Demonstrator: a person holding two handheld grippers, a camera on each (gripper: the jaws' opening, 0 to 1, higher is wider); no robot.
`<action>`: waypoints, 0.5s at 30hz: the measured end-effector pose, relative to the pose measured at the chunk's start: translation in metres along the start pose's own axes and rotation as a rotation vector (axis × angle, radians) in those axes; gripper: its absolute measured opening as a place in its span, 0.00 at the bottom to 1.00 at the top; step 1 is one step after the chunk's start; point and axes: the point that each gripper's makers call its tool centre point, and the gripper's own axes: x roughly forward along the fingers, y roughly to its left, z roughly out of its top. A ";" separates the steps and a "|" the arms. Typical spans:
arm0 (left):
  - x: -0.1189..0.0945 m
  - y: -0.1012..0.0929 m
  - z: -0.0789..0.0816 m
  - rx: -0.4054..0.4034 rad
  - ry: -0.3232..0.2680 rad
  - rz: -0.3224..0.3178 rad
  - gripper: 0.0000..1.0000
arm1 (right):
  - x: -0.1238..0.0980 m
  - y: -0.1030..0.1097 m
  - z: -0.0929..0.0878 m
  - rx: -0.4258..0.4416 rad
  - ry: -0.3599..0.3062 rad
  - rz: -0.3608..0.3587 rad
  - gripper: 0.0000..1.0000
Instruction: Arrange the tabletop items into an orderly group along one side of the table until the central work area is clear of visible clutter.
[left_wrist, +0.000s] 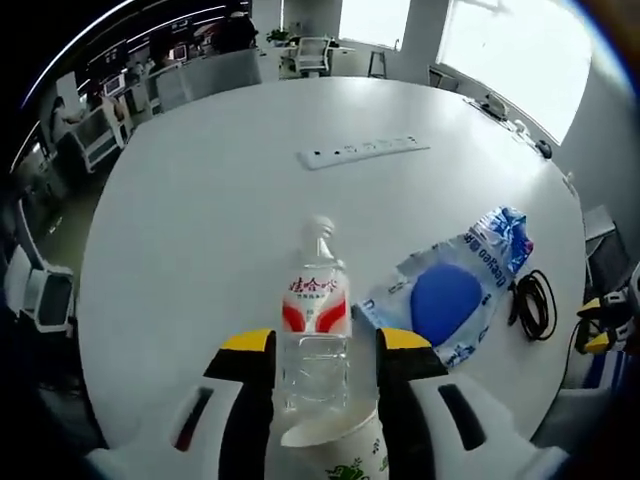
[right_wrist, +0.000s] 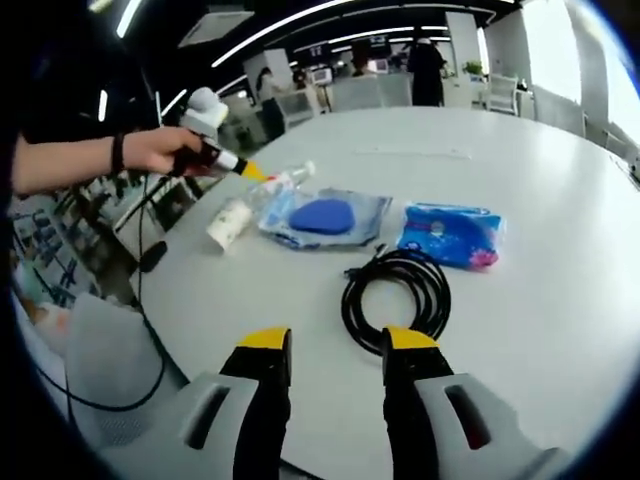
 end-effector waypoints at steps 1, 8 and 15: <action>0.001 0.000 0.000 0.001 0.002 0.000 0.39 | 0.000 -0.001 0.000 0.000 -0.001 -0.001 0.34; 0.017 0.002 -0.003 0.007 0.030 0.003 0.38 | 0.001 -0.004 -0.003 0.001 0.007 -0.001 0.34; 0.028 0.008 -0.008 0.027 0.054 0.012 0.36 | 0.000 -0.005 -0.004 0.001 0.011 -0.004 0.34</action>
